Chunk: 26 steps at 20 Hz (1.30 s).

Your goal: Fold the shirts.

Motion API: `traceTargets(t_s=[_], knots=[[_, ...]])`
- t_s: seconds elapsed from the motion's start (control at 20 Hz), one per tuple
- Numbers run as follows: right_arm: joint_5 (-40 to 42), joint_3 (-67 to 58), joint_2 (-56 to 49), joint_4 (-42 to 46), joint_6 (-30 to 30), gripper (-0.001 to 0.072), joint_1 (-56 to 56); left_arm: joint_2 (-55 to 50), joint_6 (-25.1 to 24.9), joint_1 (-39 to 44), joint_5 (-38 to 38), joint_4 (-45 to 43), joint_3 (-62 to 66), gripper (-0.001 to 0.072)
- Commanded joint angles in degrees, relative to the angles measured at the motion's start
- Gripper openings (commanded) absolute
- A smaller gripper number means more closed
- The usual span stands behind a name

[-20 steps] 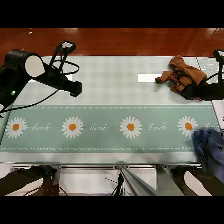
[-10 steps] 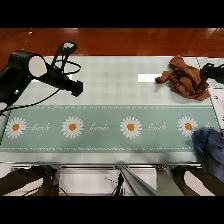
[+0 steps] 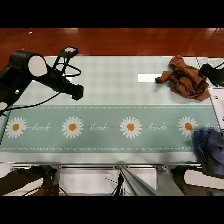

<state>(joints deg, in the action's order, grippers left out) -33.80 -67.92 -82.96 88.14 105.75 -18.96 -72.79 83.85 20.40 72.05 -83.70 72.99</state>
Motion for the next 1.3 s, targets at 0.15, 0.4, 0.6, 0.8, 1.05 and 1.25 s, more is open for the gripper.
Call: traceTargets(t_s=[0.15,0.4,0.6,0.8,1.05,1.25], knots=[[1.9,-0.6,-10.4,-13.1,-6.7,0.0608,0.9,0.0,0.0,0.0,0.6,3.2,0.0,0.0710],[3.7,-0.7,-12.4,-14.7,-10.7,0.0025,3.5,0.1,0.0,0.0,0.7,4.3,0.0,0.0709],[-1.3,-4.2,-5.3,-19.0,-20.9,0.0024,3.6,0.3,0.0,0.0,3.0,4.3,2.7,0.0708],[-5.9,-9.5,8.7,-27.8,-35.0,0.0023,6.4,0.3,0.0,0.0,11.2,4.3,13.0,0.0708],[-7.3,-14.1,25.3,-31.4,-37.0,0.0023,15.5,1.4,3.5,0.0,19.0,4.3,32.2,0.0709],[-10.2,-14.9,33.4,-36.0,-36.7,0.0023,22.7,5.1,4.5,0.0,19.5,4.2,44.6,0.0709]])
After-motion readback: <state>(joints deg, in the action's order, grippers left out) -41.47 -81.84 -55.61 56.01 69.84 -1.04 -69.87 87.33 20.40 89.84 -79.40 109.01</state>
